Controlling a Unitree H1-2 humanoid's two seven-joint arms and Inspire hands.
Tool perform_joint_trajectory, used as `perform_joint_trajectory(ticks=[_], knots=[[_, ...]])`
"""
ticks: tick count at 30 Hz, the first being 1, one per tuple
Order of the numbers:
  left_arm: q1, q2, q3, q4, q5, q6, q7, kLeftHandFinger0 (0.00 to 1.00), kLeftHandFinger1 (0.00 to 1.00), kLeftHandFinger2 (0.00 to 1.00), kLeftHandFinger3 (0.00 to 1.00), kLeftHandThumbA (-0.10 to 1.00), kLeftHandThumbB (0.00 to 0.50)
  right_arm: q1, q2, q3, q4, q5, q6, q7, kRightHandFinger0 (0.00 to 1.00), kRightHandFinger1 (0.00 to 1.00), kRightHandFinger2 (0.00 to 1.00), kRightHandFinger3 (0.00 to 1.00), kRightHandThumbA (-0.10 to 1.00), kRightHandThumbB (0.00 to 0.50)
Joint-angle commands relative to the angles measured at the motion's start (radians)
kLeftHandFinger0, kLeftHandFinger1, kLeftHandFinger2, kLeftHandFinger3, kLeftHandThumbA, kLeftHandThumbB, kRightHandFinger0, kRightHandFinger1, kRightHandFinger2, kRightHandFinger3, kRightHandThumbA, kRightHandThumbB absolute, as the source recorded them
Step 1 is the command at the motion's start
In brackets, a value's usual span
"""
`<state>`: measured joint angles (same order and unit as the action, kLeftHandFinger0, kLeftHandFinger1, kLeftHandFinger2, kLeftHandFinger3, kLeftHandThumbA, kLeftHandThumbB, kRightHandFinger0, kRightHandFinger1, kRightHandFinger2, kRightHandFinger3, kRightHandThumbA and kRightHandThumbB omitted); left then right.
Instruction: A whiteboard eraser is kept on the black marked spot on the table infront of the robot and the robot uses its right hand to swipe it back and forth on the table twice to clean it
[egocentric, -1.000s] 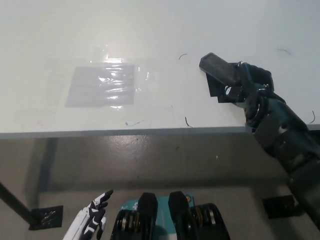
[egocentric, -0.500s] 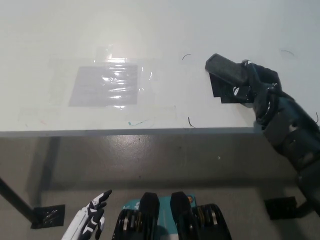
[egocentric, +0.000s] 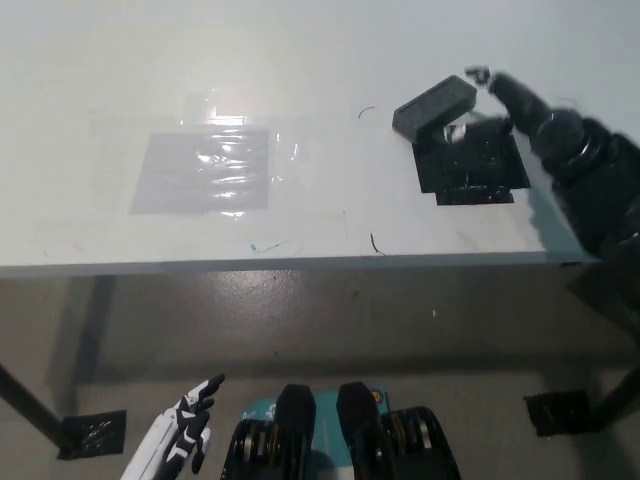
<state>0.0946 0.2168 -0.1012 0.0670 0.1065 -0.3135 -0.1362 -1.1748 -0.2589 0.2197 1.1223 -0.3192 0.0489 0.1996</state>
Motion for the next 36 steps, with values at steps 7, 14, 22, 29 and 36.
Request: perform_joint_trajectory(ticks=[7,14,22,29,36], knots=[[-0.009,0.016,0.014,-0.011,-0.004,-0.020,-0.001,1.00,1.00,1.00,1.00,1.00,0.500,-0.040,-0.129,-0.135,-0.555,0.151,0.101,0.178,1.00,1.00,1.00,1.00,0.91,0.500],[-0.014,0.018,0.014,0.002,-0.002,-0.030,0.000,1.00,1.00,1.00,1.00,1.00,0.500,0.095,-0.233,-0.250,-1.162,0.178,0.221,0.173,1.00,1.00,1.00,1.00,0.94,0.498],[-0.018,0.018,0.018,0.021,-0.028,-0.062,-0.003,1.00,1.00,1.00,1.00,1.00,0.500,0.563,-0.095,-0.418,-1.960,0.308,0.197,-0.011,1.00,1.00,1.00,1.00,1.00,0.500],[-0.024,0.007,0.018,0.053,-0.054,-0.106,-0.005,1.00,1.00,1.00,1.00,1.00,0.500,1.189,0.076,-0.172,-2.072,0.234,-0.329,-0.087,1.00,1.00,1.00,1.00,0.97,0.441],[-0.024,0.003,0.017,0.051,-0.069,-0.103,-0.011,1.00,1.00,1.00,1.00,1.00,0.500,1.416,0.077,-0.135,-1.799,0.341,-0.519,-0.017,1.00,1.00,1.00,1.00,1.00,0.393]])
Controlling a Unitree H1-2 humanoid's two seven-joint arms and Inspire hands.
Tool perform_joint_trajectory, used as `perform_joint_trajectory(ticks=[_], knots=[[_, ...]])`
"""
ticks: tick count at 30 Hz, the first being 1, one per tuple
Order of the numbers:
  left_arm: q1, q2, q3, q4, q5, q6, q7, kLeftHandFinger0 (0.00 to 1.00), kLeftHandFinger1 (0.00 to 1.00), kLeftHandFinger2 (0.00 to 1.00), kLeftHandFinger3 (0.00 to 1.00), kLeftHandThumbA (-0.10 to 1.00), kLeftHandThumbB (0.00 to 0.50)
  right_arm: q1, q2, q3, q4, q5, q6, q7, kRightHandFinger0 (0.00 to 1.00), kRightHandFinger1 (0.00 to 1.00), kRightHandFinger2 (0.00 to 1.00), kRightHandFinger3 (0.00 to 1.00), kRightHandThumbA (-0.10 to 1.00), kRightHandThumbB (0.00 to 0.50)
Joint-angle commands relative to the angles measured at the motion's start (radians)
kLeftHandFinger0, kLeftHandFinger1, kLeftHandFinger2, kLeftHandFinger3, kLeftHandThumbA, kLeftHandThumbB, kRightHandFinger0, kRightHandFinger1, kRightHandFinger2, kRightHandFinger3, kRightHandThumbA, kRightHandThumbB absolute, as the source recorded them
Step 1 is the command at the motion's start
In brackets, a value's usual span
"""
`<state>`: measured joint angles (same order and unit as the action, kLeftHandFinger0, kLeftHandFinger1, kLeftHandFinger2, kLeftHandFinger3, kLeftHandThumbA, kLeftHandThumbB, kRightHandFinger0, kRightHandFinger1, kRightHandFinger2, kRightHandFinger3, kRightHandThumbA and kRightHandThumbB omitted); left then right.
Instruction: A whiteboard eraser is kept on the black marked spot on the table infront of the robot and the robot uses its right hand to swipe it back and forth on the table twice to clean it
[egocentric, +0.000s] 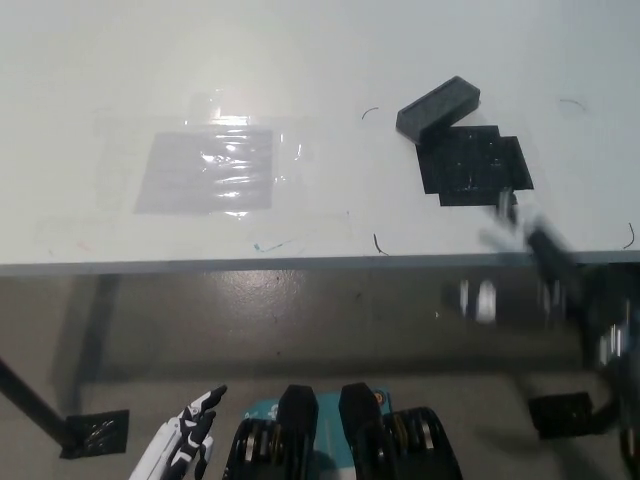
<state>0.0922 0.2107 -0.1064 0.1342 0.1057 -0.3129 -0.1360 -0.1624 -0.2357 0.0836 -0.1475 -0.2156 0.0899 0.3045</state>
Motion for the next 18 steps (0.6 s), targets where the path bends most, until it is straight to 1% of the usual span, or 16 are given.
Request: perform_joint_trajectory(ticks=[1,2,4,5,7,9,10,11,13,14,17,18], knots=[[-0.022,0.009,0.023,-0.015,-0.069,-0.107,-0.011,1.00,1.00,1.00,1.00,1.00,0.500,0.435,0.080,0.010,-0.484,0.219,-0.560,-0.142,1.00,1.00,1.00,1.00,1.00,0.356],[-0.020,0.009,0.023,-0.013,-0.072,-0.115,-0.012,1.00,1.00,1.00,1.00,1.00,0.500,0.470,0.119,0.024,-0.411,0.151,-0.560,-0.203,1.00,1.00,1.00,1.00,1.00,0.339],[-0.019,0.009,0.022,-0.016,-0.075,-0.115,-0.014,1.00,1.00,1.00,1.00,1.00,0.500,0.485,0.139,0.026,-0.335,0.107,-0.560,-0.234,1.00,1.00,1.00,1.00,1.00,0.327],[-0.021,0.010,0.023,-0.013,-0.078,-0.118,-0.015,1.00,1.00,1.00,1.00,1.00,0.500,0.487,0.151,0.023,-0.280,0.103,-0.560,-0.236,1.00,1.00,1.00,1.00,1.00,0.331],[-0.026,0.011,0.027,-0.011,-0.081,-0.119,-0.013,1.00,1.00,1.00,1.00,1.00,0.500,0.484,0.186,-0.001,-0.188,0.128,-0.560,-0.223,1.00,1.00,1.00,1.00,1.00,0.393],[-0.032,0.012,0.028,-0.007,-0.080,-0.123,-0.011,1.00,1.00,1.00,1.00,1.00,0.500,0.472,0.199,-0.016,-0.107,0.132,-0.560,-0.235,1.00,1.00,1.00,1.00,1.00,0.431],[-0.034,0.012,0.028,-0.008,-0.078,-0.123,-0.010,1.00,1.00,1.00,1.00,1.00,0.500,0.470,0.200,-0.018,-0.099,0.124,-0.560,-0.241,1.00,1.00,1.00,1.00,1.00,0.433],[-0.037,0.013,0.028,-0.010,-0.079,-0.115,-0.012,1.00,1.00,1.00,1.00,1.00,0.500,0.456,0.195,-0.018,-0.057,0.094,-0.560,-0.269,1.00,1.00,1.00,1.00,1.00,0.417],[-0.036,0.016,0.030,-0.016,-0.079,-0.108,-0.012,1.00,1.00,1.00,1.00,1.00,0.500,0.434,0.193,-0.025,0.009,0.110,-0.560,-0.261,1.00,1.00,1.00,1.00,1.00,0.387],[-0.038,0.015,0.030,-0.015,-0.078,-0.110,-0.010,1.00,1.00,1.00,1.00,1.00,0.500,0.423,0.193,-0.035,0.045,0.131,-0.560,-0.238,1.00,1.00,1.00,1.00,1.00,0.402],[-0.041,0.014,0.031,-0.019,-0.080,-0.104,-0.009,1.00,1.00,1.00,1.00,1.00,0.500,0.392,0.180,-0.051,0.113,0.154,-0.560,-0.204,1.00,1.00,1.00,1.00,1.00,0.408],[-0.041,0.018,0.030,-0.017,-0.075,-0.108,-0.010,1.00,1.00,1.00,1.00,1.00,0.500,0.383,0.176,-0.060,0.137,0.165,-0.560,-0.185,1.00,1.00,1.00,1.00,1.00,0.436]])
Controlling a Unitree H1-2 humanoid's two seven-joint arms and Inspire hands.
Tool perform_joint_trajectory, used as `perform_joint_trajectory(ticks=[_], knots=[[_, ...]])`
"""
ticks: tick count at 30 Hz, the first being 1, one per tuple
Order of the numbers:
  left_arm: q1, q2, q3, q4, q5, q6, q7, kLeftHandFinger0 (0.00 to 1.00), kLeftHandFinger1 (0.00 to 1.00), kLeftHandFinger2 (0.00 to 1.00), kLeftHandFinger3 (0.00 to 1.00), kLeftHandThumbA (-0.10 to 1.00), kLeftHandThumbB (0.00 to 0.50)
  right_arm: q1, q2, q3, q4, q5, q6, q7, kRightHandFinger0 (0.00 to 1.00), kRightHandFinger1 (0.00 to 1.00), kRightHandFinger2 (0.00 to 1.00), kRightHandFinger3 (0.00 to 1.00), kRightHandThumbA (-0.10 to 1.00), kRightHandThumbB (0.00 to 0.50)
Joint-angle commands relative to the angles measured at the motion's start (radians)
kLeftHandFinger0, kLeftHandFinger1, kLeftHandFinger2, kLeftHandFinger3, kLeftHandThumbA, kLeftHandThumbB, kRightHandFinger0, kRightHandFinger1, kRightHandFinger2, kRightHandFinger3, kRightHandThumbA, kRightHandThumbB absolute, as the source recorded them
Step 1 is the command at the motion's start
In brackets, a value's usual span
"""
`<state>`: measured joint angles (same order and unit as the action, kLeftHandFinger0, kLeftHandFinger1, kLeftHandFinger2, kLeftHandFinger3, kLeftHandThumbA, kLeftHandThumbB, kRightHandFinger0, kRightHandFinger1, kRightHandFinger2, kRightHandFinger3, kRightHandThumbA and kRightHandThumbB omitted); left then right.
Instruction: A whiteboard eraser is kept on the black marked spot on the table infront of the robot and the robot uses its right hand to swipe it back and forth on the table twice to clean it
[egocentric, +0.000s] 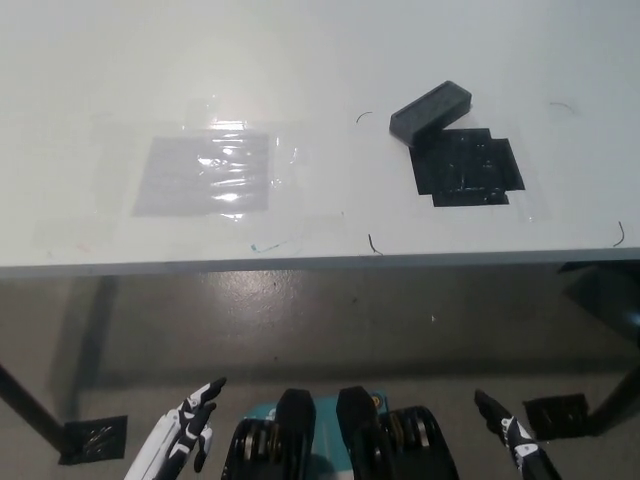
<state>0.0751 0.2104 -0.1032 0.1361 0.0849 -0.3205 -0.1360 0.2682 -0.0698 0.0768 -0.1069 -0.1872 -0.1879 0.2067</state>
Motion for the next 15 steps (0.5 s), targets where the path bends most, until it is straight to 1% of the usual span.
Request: perform_joint_trajectory(ticks=[1,3,5,8,11,12,15], knots=[[-0.025,0.019,0.027,-0.015,-0.056,-0.103,-0.011,1.00,1.00,1.00,1.00,1.00,0.500,-0.053,0.011,-0.058,0.110,0.144,-0.282,-0.081,1.00,1.00,1.00,1.00,1.00,0.444],[-0.021,0.017,0.029,-0.016,-0.064,-0.102,-0.013,1.00,1.00,1.00,1.00,1.00,0.500,-0.055,0.009,-0.061,0.122,0.155,-0.282,-0.068,1.00,1.00,1.00,1.00,1.00,0.448],[-0.023,0.016,0.030,-0.016,-0.065,-0.099,-0.013,1.00,1.00,1.00,1.00,1.00,0.500,-0.059,0.003,-0.060,0.128,0.163,-0.282,-0.056,1.00,1.00,1.00,1.00,1.00,0.428],[-0.028,0.022,0.032,-0.014,-0.056,-0.098,-0.012,1.00,1.00,1.00,1.00,1.00,0.500,-0.072,0.008,-0.060,0.139,0.140,-0.282,-0.069,1.00,1.00,1.00,1.00,1.00,0.413],[-0.029,0.025,0.033,-0.017,-0.056,-0.095,-0.016,1.00,1.00,1.00,1.00,1.00,0.500,-0.076,0.008,-0.055,0.143,0.124,-0.282,-0.079,1.00,1.00,1.00,1.00,1.00,0.409],[-0.028,0.023,0.034,-0.015,-0.064,-0.099,-0.019,1.00,1.00,1.00,1.00,1.00,0.500,-0.077,0.004,-0.049,0.145,0.112,-0.282,-0.087,1.00,1.00,1.00,1.00,1.00,0.399],[-0.031,0.024,0.036,-0.011,-0.063,-0.101,-0.019,1.00,1.00,1.00,1.00,1.00,0.500,-0.088,0.004,-0.041,0.156,0.100,-0.282,-0.102,1.00,1.00,1.00,1.00,1.00,0.402]])
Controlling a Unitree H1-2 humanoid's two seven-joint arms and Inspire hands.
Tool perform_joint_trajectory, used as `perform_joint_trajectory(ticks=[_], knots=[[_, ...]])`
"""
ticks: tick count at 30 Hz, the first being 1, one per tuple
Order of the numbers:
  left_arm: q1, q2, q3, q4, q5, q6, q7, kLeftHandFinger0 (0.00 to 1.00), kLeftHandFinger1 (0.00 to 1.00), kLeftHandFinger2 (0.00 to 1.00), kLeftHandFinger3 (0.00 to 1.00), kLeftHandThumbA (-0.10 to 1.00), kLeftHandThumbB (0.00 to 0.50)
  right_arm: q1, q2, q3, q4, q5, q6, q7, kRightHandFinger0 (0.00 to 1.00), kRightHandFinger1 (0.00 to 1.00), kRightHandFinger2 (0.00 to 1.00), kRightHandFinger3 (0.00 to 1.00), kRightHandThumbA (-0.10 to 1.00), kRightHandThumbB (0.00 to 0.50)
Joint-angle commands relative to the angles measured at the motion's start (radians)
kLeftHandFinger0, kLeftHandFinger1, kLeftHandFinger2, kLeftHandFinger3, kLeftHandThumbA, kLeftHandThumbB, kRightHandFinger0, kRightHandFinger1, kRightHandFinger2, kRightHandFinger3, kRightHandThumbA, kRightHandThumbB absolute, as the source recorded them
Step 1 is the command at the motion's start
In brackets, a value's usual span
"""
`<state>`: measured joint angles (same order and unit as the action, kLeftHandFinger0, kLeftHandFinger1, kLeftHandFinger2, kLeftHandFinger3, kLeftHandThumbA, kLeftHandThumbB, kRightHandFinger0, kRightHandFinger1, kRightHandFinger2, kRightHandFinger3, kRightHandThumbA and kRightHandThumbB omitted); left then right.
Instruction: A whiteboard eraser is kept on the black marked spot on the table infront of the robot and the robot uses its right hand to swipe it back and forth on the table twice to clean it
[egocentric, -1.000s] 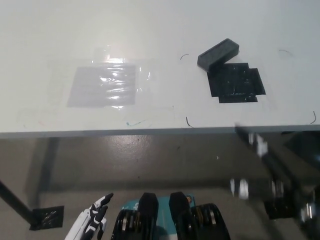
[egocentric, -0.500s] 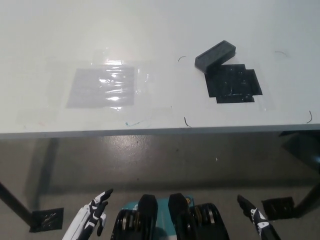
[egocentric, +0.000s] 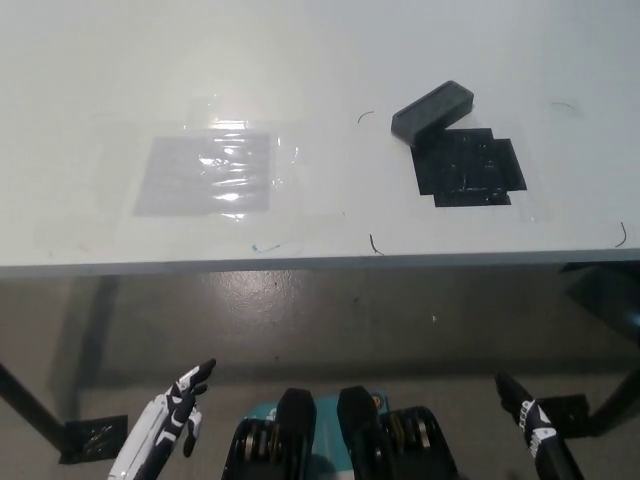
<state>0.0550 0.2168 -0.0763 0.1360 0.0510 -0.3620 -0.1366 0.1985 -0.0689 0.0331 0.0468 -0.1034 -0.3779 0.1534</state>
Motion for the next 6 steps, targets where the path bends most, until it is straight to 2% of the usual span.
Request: perform_joint_trajectory(ticks=[1,6], knots=[[-0.009,0.019,0.009,-0.008,-0.031,-0.059,-0.021,1.00,1.00,1.00,1.00,1.00,0.500,-0.021,0.003,0.008,0.006,0.011,-0.092,-0.053,1.00,1.00,1.00,1.00,1.00,0.403],[0.000,0.018,0.006,-0.004,-0.032,-0.050,-0.024,1.00,1.00,1.00,1.00,1.00,0.500,-0.019,-0.006,0.022,0.008,0.003,-0.092,-0.064,1.00,1.00,1.00,1.00,1.00,0.425]])
